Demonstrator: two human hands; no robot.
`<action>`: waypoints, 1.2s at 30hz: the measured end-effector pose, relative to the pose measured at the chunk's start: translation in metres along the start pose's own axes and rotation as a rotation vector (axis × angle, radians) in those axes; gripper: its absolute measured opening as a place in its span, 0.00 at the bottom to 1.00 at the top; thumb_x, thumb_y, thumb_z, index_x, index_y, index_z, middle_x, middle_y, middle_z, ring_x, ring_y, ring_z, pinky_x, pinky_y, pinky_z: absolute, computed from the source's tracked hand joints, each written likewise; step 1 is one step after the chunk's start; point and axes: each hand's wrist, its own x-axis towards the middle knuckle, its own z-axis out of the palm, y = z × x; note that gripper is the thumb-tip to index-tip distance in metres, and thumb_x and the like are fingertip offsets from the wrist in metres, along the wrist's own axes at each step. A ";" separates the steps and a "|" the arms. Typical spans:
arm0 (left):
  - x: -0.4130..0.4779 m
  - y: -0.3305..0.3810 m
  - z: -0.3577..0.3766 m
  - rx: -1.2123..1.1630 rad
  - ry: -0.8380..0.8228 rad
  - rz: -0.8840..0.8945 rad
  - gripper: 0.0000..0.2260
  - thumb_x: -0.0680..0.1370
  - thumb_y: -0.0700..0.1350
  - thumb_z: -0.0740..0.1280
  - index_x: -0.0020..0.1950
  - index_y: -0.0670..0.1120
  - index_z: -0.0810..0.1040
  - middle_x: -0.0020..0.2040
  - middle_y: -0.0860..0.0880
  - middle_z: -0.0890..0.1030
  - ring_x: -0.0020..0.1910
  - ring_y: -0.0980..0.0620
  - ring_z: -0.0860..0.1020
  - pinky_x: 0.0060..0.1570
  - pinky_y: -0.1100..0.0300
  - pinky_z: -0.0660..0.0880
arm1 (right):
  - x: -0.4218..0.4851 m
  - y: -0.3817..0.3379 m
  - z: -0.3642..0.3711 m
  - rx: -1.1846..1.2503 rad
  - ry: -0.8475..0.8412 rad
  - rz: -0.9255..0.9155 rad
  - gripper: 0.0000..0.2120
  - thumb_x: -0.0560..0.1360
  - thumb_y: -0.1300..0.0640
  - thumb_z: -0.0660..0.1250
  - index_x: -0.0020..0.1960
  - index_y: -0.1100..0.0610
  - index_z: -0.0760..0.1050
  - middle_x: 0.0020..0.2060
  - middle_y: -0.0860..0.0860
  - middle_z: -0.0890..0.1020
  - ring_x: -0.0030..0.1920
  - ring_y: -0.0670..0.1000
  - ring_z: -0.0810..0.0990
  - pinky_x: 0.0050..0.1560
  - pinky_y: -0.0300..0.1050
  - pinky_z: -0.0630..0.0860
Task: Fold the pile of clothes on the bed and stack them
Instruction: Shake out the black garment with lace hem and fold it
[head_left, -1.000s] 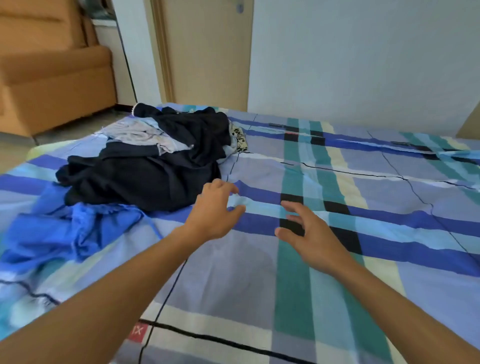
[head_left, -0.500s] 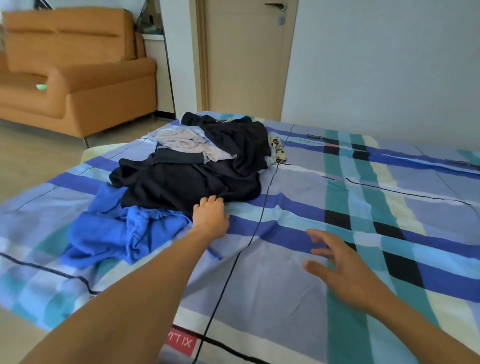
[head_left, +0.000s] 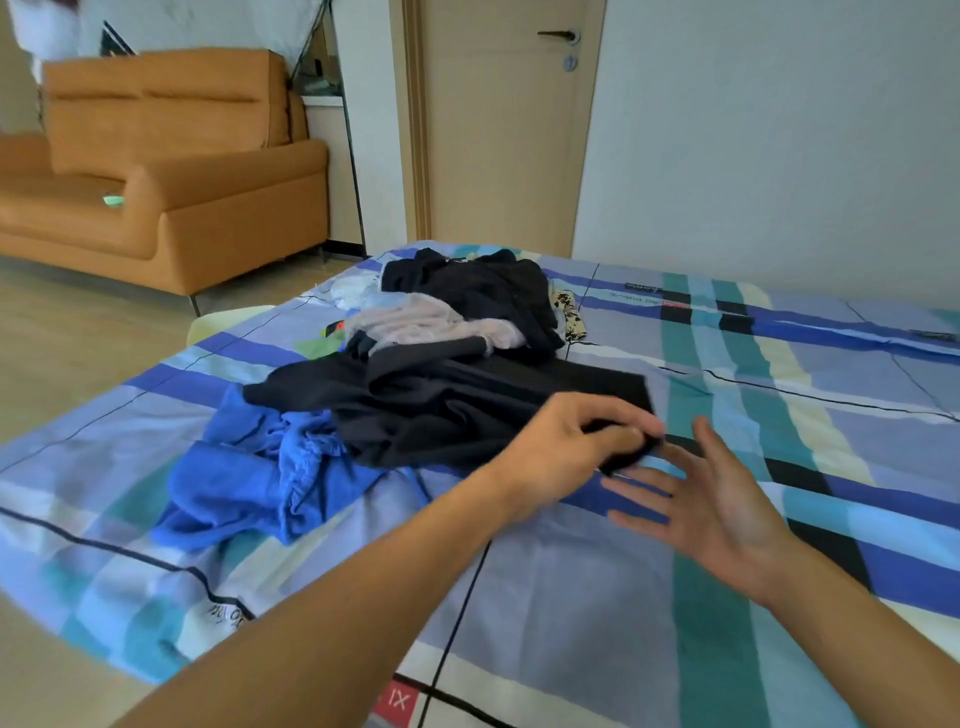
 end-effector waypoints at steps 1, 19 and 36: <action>-0.005 0.004 0.013 -0.013 -0.097 0.012 0.10 0.79 0.33 0.64 0.57 0.38 0.83 0.51 0.41 0.84 0.49 0.53 0.79 0.58 0.57 0.76 | -0.003 -0.003 -0.001 0.007 -0.051 0.011 0.28 0.79 0.37 0.58 0.60 0.60 0.81 0.53 0.61 0.85 0.52 0.58 0.86 0.49 0.59 0.83; 0.021 -0.029 0.011 0.859 0.145 -0.144 0.35 0.71 0.59 0.74 0.73 0.48 0.68 0.69 0.46 0.71 0.68 0.43 0.69 0.67 0.46 0.69 | -0.106 -0.075 -0.137 -0.866 0.410 -0.110 0.14 0.74 0.75 0.59 0.48 0.64 0.80 0.44 0.65 0.85 0.42 0.58 0.82 0.44 0.51 0.74; 0.031 0.030 0.102 -0.274 0.009 -0.035 0.11 0.78 0.33 0.64 0.52 0.46 0.82 0.52 0.47 0.86 0.55 0.51 0.83 0.58 0.58 0.78 | -0.133 -0.020 -0.135 -0.457 0.232 -0.304 0.43 0.60 0.30 0.76 0.71 0.42 0.69 0.60 0.46 0.81 0.59 0.47 0.82 0.59 0.54 0.79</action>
